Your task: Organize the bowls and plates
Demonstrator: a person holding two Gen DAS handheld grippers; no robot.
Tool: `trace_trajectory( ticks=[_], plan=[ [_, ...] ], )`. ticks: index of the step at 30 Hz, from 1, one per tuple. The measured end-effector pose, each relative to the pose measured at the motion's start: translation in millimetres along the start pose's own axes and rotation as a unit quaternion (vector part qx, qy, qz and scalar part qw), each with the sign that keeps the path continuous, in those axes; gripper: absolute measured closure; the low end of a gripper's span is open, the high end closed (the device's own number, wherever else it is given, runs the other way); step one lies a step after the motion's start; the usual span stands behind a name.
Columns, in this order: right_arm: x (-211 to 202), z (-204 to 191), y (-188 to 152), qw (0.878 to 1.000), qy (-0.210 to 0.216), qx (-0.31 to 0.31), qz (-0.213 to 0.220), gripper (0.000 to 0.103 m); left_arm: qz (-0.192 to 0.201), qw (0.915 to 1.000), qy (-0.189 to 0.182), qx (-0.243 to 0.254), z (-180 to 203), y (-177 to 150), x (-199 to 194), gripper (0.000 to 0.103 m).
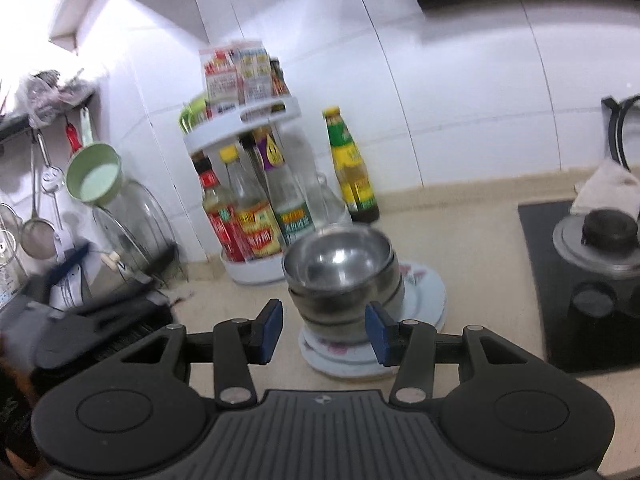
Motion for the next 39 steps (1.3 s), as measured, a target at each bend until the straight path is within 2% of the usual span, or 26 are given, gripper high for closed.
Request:
trace_trajectory(
  ticks=[1, 4, 8, 10, 14, 16, 18, 19, 20, 21, 22, 23, 24, 26, 27, 30, 34, 39],
  plan=[
    [-2.4, -1.5, 2.2, 1.0, 0.003, -0.002, 0.009, 0.054, 0.035, 0.9989, 0.029, 0.007, -6.2, 10.4, -8.4, 0.0],
    [-7.7, -5.6, 6.4, 1.0, 0.01, -0.009, 0.025, 0.053, 0.12, 0.9878, 0.091, 0.039, -14.0, 33.6, -28.7, 0.0],
    [-9.9, -9.6, 10.5, 0.999, 0.024, -0.006, 0.033, 0.052, 0.217, 0.9617, 0.149, 0.075, -11.3, 54.3, -51.6, 0.0],
    [-8.4, -11.3, 11.7, 0.999, 0.023, -0.011, 0.032, 0.052, 0.234, 0.957, 0.154, 0.074, -10.7, 59.7, -54.3, 0.0],
    [-8.2, -12.1, 11.7, 0.999, 0.018, -0.019, 0.033, 0.052, 0.219, 0.9633, 0.14, 0.067, -5.5, 58.0, -43.5, 0.0],
    [-7.4, -11.7, 11.3, 0.999, 0.015, -0.023, 0.032, 0.051, 0.196, 0.9721, 0.114, 0.061, -1.4, 52.8, -37.0, 0.0],
    [-5.7, -10.4, 10.2, 0.999, 0.007, -0.024, 0.03, 0.05, 0.143, 0.9862, 0.066, 0.051, 7.9, 42.5, -20.9, 0.0],
    [-4.0, -9.1, 9.4, 0.999, -0.001, -0.026, 0.027, 0.049, 0.105, 0.9932, 0.033, 0.039, 10.6, 35.8, -13.7, 0.0],
    [-1.7, -8.2, 8.4, 0.999, -0.006, -0.027, 0.023, 0.049, 0.052, 0.9983, -0.016, 0.022, 19.0, 25.4, -0.7, 0.0],
    [1.4, -6.8, 6.7, 0.999, -0.014, -0.028, 0.016, 0.049, -0.004, 0.9982, -0.06, 0.009, 27.8, 13.4, 11.2, 0.0],
    [3.6, -4.8, 5.6, 0.999, -0.022, -0.028, 0.011, 0.049, -0.071, 0.992, -0.104, -0.007, 37.3, -1.7, 24.2, 0.0],
    [6.4, -2.5, 3.6, 0.999, -0.033, -0.028, 0.005, 0.049, -0.153, 0.9749, -0.159, -0.029, 50.7, -22.1, 37.0, 0.0],
    [10.0, 0.9, 1.7, 0.998, -0.05, -0.029, -0.003, 0.049, -0.225, 0.9507, -0.207, -0.052, 62.3, -41.8, 45.7, 0.0],
    [16.7, 8.6, -3.3, 0.997, -0.074, -0.026, -0.019, 0.048, -0.328, 0.9042, -0.254, -0.101, 76.1, -74.6, 57.1, 0.0],
    [17.9, 12.2, -5.6, 0.996, -0.08, -0.018, -0.024, 0.048, -0.353, 0.8929, -0.256, -0.112, 77.7, -84.6, 60.5, 0.0],
    [21.2, 18.9, -12.6, 0.994, -0.1, -0.02, -0.037, 0.048, -0.369, 0.891, -0.242, -0.105, 76.9, -92.3, 66.2, 0.0],
    [25.1, 28.8, -19.4, 0.992, -0.115, -0.008, -0.053, 0.048, -0.401, 0.8787, -0.235, -0.109, 77.1, -104.0, 69.3, 0.0],
    [29.5, 32.9, -20.3, 0.991, -0.12, -0.01, -0.063, 0.048, -0.403, 0.8778, -0.233, -0.115, 75.2, -108.3, 69.5, 0.0]
  ],
)
Point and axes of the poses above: each gripper's, at about its wrist camera, not at the fingertips, and x roughly the way its jaws point, z to its right, y to its top, the point moved 10 cm from there along x, roughly the way its jaws point, and after that the axes turned 7 degrees about x, right-handed, at the moved point
